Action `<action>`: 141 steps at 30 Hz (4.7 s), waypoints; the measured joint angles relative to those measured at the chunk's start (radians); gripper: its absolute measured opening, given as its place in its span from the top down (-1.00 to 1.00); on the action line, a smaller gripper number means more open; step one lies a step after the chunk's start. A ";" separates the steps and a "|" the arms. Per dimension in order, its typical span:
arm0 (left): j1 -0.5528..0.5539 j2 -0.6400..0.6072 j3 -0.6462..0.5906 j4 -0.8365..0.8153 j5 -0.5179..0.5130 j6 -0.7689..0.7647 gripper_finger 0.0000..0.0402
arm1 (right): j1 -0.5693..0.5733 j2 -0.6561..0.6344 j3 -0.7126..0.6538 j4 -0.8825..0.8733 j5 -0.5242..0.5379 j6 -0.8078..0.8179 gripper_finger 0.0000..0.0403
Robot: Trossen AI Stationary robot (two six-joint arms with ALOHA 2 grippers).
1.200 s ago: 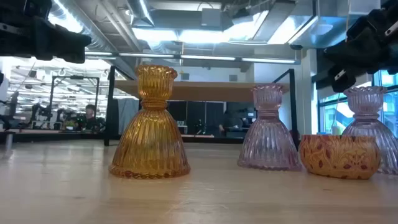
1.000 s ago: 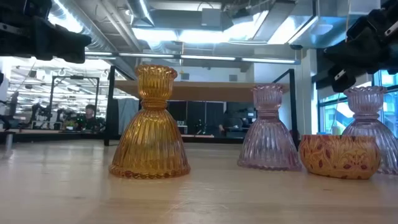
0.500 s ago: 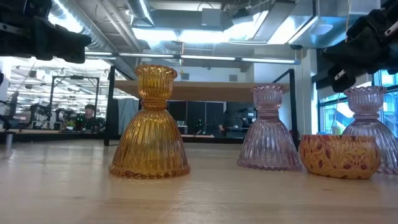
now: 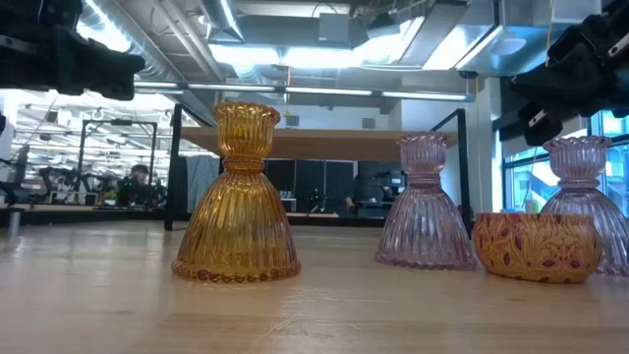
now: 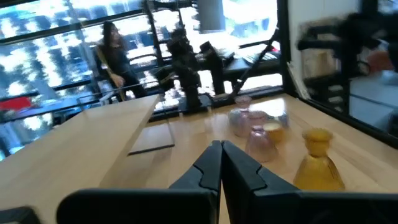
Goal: Pick & Place candle stick holders
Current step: Put the light blue scented candle on the shelf
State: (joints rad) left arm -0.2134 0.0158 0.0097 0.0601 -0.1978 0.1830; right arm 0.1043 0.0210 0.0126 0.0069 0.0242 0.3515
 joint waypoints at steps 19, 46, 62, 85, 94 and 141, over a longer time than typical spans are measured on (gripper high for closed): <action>0.000 0.024 0.043 0.723 0.181 -0.043 0.99 | 0.000 0.000 0.000 0.000 0.000 0.000 0.98; -0.194 1.127 0.773 0.331 0.059 -0.251 0.99 | 0.000 0.000 0.000 0.157 0.224 -0.102 0.98; -0.465 1.443 0.986 0.017 -0.068 -0.665 0.99 | 0.000 0.000 0.000 0.230 0.208 -0.150 0.98; -0.365 1.487 0.986 0.019 -0.332 -0.540 0.99 | 0.000 0.000 0.000 0.210 -0.055 -0.017 0.98; -0.329 1.487 0.981 0.026 -0.522 -0.417 0.99 | 0.001 0.041 0.000 0.227 -0.071 -0.086 0.83; -0.225 1.578 0.913 0.132 -0.360 -0.302 0.99 | 0.852 0.674 0.110 0.405 0.368 0.031 -0.24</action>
State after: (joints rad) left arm -0.4382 1.5940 0.9226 0.1924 -0.5579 -0.1190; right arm 0.9565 0.6949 0.1230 0.4118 0.3920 0.3822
